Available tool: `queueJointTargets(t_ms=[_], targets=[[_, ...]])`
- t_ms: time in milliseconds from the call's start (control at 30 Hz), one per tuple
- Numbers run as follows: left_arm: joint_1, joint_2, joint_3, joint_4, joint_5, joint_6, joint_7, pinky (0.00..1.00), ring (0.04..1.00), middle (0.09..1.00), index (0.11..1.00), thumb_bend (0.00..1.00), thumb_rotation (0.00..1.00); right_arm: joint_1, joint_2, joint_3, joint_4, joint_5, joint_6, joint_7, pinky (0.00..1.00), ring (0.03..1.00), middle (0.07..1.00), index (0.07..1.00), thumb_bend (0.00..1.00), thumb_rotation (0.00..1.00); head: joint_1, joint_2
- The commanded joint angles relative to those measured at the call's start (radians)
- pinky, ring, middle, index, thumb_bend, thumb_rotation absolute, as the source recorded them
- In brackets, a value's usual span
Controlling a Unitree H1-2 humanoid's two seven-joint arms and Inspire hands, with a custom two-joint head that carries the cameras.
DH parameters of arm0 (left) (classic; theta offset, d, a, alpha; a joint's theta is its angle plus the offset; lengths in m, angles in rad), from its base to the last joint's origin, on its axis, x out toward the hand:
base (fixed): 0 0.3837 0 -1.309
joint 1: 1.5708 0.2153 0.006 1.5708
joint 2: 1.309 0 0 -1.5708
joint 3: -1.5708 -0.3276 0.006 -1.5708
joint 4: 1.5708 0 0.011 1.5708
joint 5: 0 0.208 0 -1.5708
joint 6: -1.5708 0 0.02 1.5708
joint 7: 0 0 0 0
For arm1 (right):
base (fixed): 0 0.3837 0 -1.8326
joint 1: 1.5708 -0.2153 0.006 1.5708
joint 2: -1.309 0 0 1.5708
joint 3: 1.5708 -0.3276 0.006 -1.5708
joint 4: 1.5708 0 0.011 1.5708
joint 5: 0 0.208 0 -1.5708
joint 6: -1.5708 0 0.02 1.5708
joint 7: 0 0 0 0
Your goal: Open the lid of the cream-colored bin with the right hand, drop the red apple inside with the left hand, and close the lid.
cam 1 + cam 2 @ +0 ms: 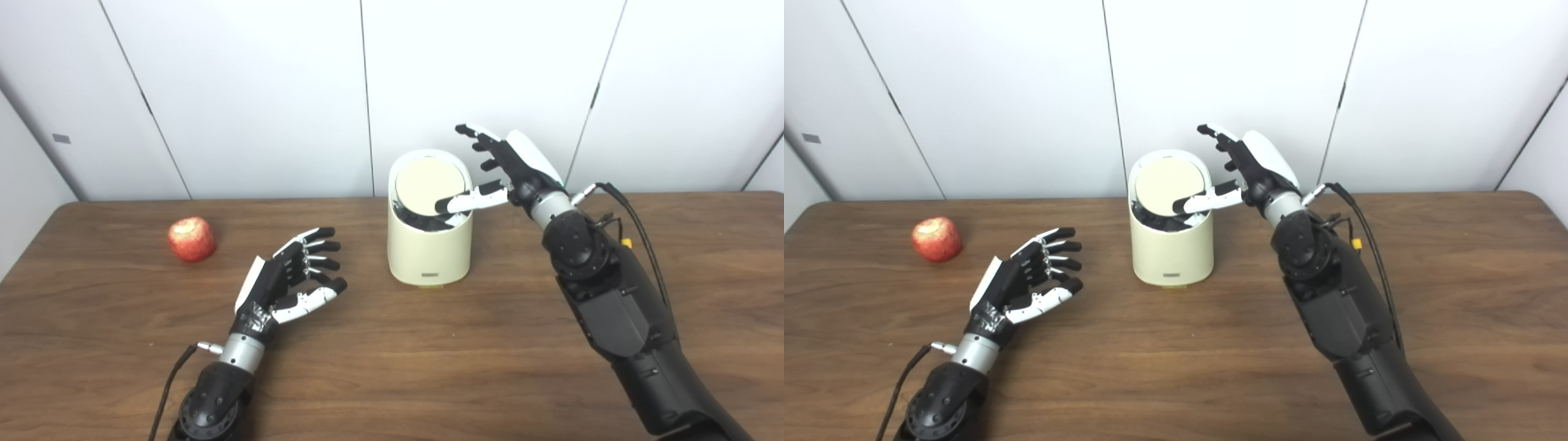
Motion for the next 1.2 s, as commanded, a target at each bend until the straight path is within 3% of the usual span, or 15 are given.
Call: queueJointTargets(t_ms=[0, 567, 867, 1167], targets=[[-0.025, 0.007, 0.002, -0.014, 0.003, -0.025, 0.004, 0.54, 0.654, 0.759, 0.832, 0.69, 0.23, -0.06, -0.003, 0.001, -0.002, -0.014, -0.029, -0.033, 0.76, 0.893, 0.931, 0.912, 0.76, 0.33, 0.001, 0.001], [-0.021, 0.005, -0.002, -0.017, 0.006, -0.031, 0.006, 0.54, 0.655, 0.759, 0.833, 0.69, 0.24, -0.093, -0.017, 0.075, 0.026, -0.098, 0.001, -0.032, 0.69, 0.854, 0.907, 0.907, 0.78, 0.35, 0.002, 0.01], [-0.019, 0.004, -0.002, -0.024, 0.005, -0.027, 0.006, 0.54, 0.655, 0.759, 0.829, 0.71, 0.25, -0.111, -0.051, 0.144, 0.022, -0.196, 0.014, -0.006, 0.69, 0.845, 0.9, 0.897, 0.85, 0.26, 0.002, 0.018], [-0.015, 0.004, 0.0, -0.047, 0.009, -0.003, 0.012, 0.54, 0.654, 0.758, 0.829, 0.71, 0.25, -0.115, -0.09, 0.248, -0.016, -0.36, 0.122, 0.106, 0.61, 0.786, 0.903, 0.874, 0.86, 0.07, 0.007, 0.029]])
